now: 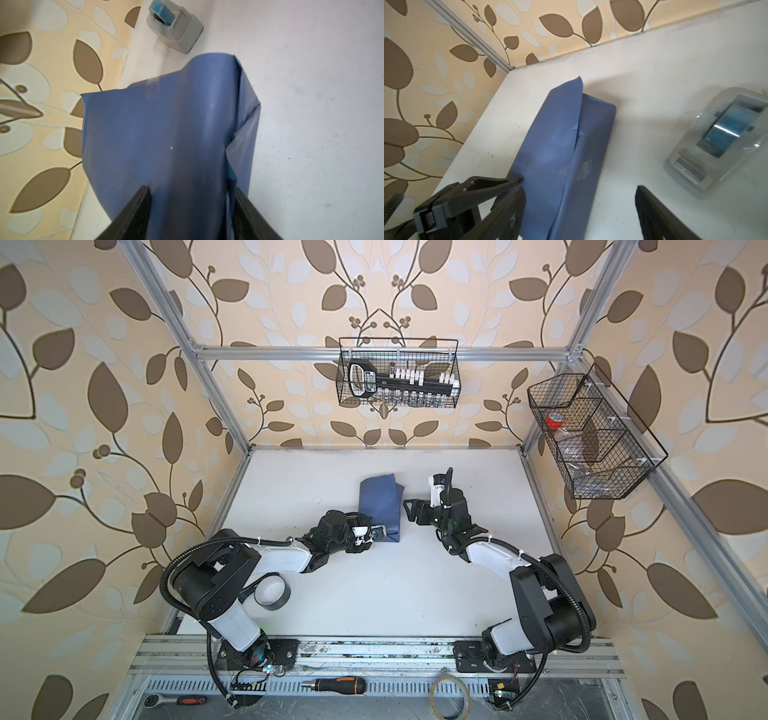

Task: Wrap the gift box in paper
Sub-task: 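Press the left gripper onto the folded end while the right gripper steadies the box, then move the right gripper to the clear tape dispenser while the left gripper holds the paper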

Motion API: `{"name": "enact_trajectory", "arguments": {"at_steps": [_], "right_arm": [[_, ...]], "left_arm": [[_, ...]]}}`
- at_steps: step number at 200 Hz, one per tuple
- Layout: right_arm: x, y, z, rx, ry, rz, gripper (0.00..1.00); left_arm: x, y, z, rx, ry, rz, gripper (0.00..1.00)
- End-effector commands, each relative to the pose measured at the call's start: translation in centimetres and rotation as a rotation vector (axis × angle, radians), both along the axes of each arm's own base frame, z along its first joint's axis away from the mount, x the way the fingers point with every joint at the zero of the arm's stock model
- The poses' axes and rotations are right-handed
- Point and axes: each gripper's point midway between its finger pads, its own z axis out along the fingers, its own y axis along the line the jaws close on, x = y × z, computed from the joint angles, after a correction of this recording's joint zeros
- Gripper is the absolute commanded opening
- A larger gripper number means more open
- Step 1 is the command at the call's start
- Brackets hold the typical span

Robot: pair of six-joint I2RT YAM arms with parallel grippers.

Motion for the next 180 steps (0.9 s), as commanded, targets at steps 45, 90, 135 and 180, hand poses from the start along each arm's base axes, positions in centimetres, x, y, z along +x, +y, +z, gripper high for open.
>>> {"name": "enact_trajectory", "arguments": {"at_steps": [45,90,135,180], "right_arm": [[1.6,-6.2,-1.8,0.019,0.173,-0.204,0.82],[3.4,-8.2,-4.6,0.111,0.312,-0.237,0.73],[4.7,-7.5,-6.4,0.153,0.379,-0.201,0.57],[5.5,-7.4,-7.3,0.16,0.395,-0.194,0.51]], "left_arm": [[-2.5,2.9,-6.4,0.2,0.165,-0.011,0.6],[-2.6,2.9,-6.3,0.198,0.165,-0.014,0.6],[-2.5,2.9,-6.2,0.194,0.161,-0.012,0.59],[-2.5,2.9,-6.1,0.194,0.16,-0.01,0.59]]}}
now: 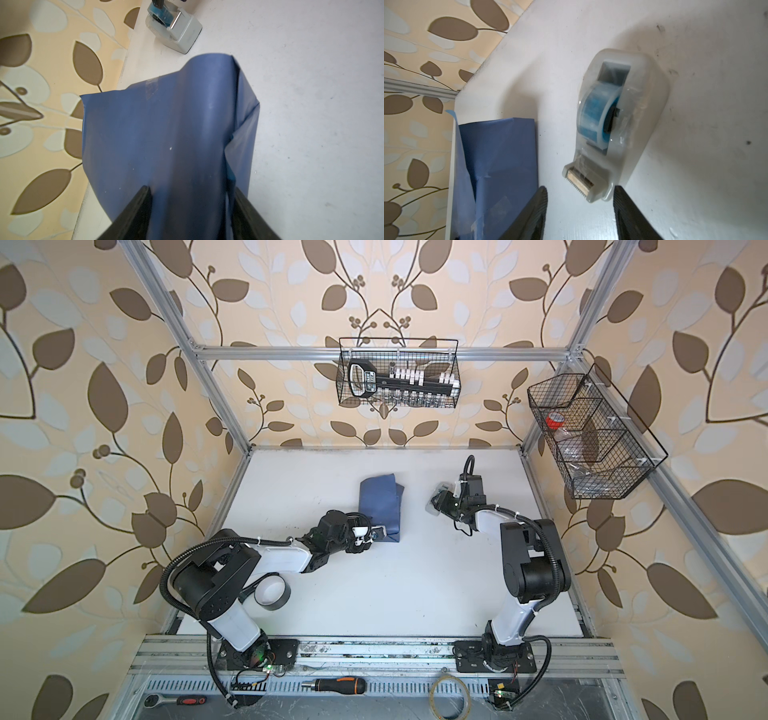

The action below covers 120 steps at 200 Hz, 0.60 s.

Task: Wrap the gift box in paper
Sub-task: 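Move the right gripper to the clear tape dispenser while the left gripper holds the paper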

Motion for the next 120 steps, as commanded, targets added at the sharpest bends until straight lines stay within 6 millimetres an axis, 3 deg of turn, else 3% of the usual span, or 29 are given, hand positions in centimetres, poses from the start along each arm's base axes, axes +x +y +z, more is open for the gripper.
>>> {"name": "enact_trajectory", "arguments": {"at_steps": [1,71,120], "right_arm": [[0.6,0.2,0.1,0.025,0.002,0.013,0.51],[1.0,0.5,-1.3,0.066,0.028,0.032,0.47],[0.7,-0.6,-0.1,0.0,0.004,0.005,0.48]], "left_arm": [[-2.5,2.9,-6.1,0.188,0.164,-0.004,0.59],[-2.5,2.8,-6.0,0.185,0.165,-0.003,0.59],[-2.5,2.8,-6.0,0.185,0.167,-0.004,0.58]]}}
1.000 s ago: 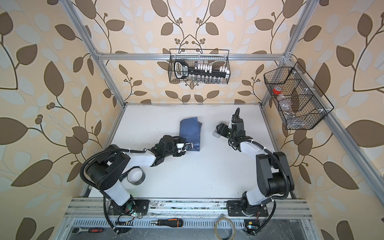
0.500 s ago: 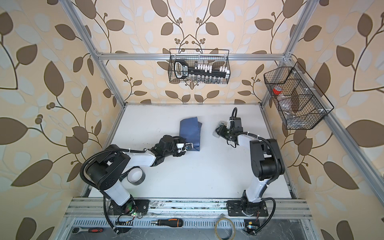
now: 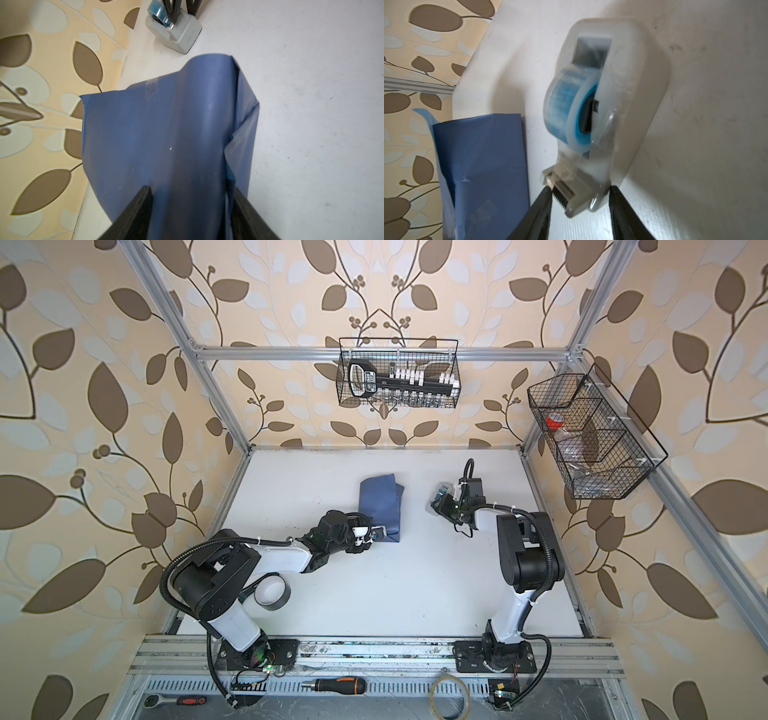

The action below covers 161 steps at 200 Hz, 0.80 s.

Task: Wrap the gift box in paper
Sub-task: 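Move the right gripper to the clear tape dispenser while the left gripper holds the paper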

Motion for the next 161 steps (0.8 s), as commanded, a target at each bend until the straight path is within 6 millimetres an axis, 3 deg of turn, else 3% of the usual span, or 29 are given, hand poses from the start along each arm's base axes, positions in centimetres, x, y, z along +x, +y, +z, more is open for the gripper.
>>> {"name": "enact_trajectory", "arguments": {"at_steps": [1,33,161], "right_arm": [[0.8,-0.7,2.4,-0.044,-0.062,-0.01,0.49],[0.7,-0.6,3.8,-0.041,-0.09,0.001,0.49],[1.7,0.1,2.3,0.002,-0.064,0.013,0.43]], "left_arm": [[-2.4,2.8,-6.1,0.185,0.168,-0.002,0.58],[-2.4,2.8,-6.0,0.184,0.169,-0.001,0.58],[-2.4,2.8,-5.9,0.182,0.17,-0.001,0.58]]}}
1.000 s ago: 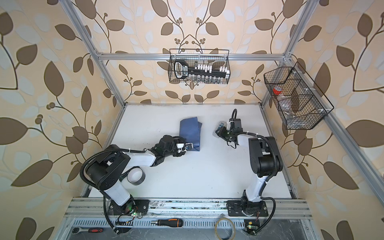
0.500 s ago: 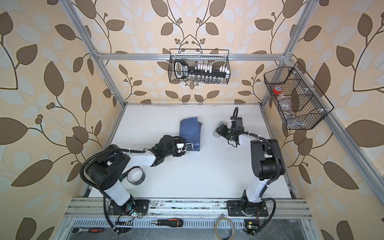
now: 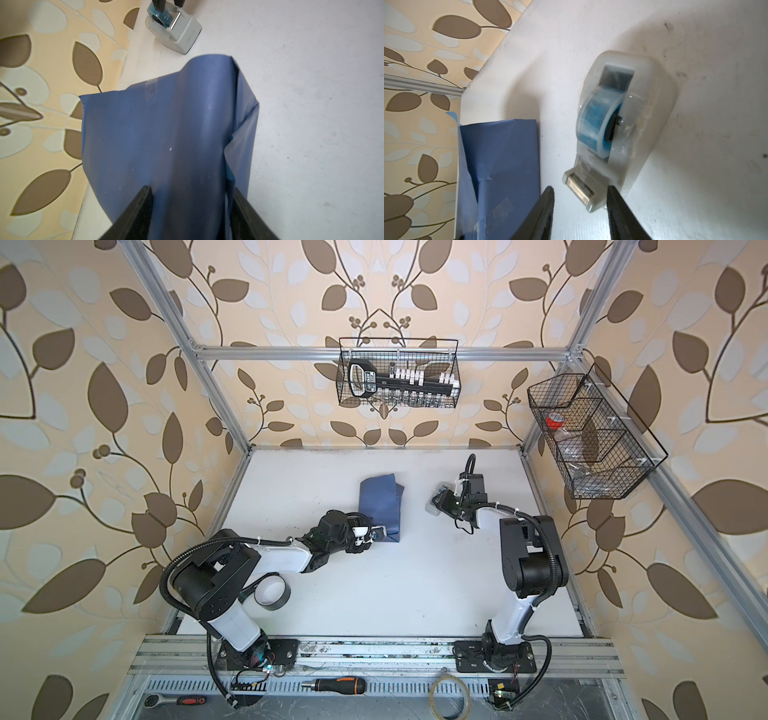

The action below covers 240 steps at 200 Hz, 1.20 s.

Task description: Wrap the gift box in paper

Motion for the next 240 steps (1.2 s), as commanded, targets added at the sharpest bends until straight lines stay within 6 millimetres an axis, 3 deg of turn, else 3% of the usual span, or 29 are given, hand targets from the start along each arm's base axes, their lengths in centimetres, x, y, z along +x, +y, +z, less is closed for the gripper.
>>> {"name": "enact_trajectory", "arguments": {"at_steps": [1,158,240], "right_arm": [[1.1,0.1,0.2,0.013,-0.009,0.004,0.43],[0.6,0.8,-3.1,0.21,0.076,-0.06,0.29],[0.5,0.8,-3.0,0.319,0.063,-0.098,0.16]], "left_arm": [[-2.4,2.8,-5.9,0.181,0.169,0.0,0.57],[-2.3,2.9,-5.9,0.187,0.168,0.007,0.56],[-2.2,2.8,-5.9,0.189,0.171,0.008,0.55]]}}
